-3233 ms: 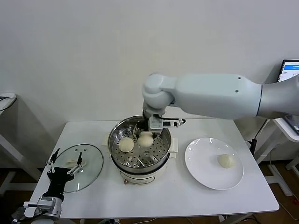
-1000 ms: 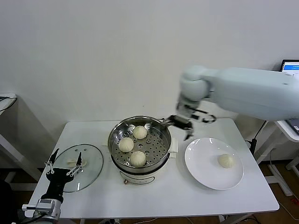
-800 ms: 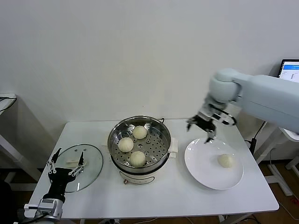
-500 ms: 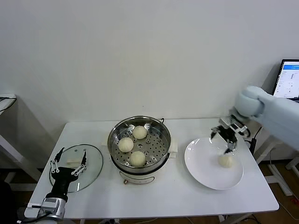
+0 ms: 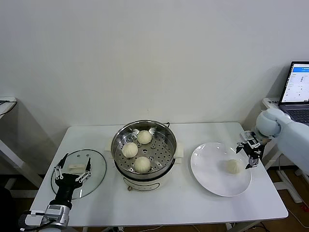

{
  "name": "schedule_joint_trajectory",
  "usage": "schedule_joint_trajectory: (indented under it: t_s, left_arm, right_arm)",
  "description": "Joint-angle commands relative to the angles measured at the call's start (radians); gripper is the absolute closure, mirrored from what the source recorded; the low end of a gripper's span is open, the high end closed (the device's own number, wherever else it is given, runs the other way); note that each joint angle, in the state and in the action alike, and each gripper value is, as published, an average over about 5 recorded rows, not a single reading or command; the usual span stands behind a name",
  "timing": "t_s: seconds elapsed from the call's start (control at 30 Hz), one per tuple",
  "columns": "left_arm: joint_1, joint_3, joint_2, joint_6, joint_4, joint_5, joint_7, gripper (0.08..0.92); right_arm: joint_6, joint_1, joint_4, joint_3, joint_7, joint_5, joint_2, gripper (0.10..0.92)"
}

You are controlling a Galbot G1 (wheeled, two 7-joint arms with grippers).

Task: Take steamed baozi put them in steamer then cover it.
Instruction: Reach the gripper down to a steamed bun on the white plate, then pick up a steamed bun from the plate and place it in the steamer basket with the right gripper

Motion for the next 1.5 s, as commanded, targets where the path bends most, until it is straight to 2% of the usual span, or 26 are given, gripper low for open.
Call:
schedule_joint_trajectory:
  t_s: [0.03,0.4,0.9,1.2,1.33,1.5]
  left_arm:
    - [-0.002,0.005,-0.002,0.000,0.006,0.003,-0.001,0.177]
    - [-0.009,0.014,-0.006,-0.001,0.020,0.006,-0.001,0.177]
    - [-0.012,0.008,-0.005,-0.002,0.025,0.006,0.000,0.177]
    - [-0.012,0.013,-0.005,-0.001,0.025,0.007,0.000,0.177]
    - [-0.012,0.013,-0.004,-0.001,0.023,0.008,-0.001,0.177]
    - [-0.012,0.019,-0.005,-0.001,0.019,0.010,-0.002,0.177]
  right_arm:
    - [-0.014,-0.126,-0.083,0.118,0.045,-0.056,0.044,0.203]
    - [-0.006,-0.143,-0.107,0.131,0.100,-0.065,0.081,0.203]
    - [-0.007,-0.143,-0.113,0.131,0.101,-0.065,0.103,0.210]
    - [-0.008,-0.139,-0.097,0.130,0.090,-0.051,0.091,0.357]
    - [-0.034,-0.094,-0.061,0.086,0.076,0.015,0.051,0.363]
    - [-0.123,0.060,0.033,-0.083,0.067,0.191,-0.033,0.364]
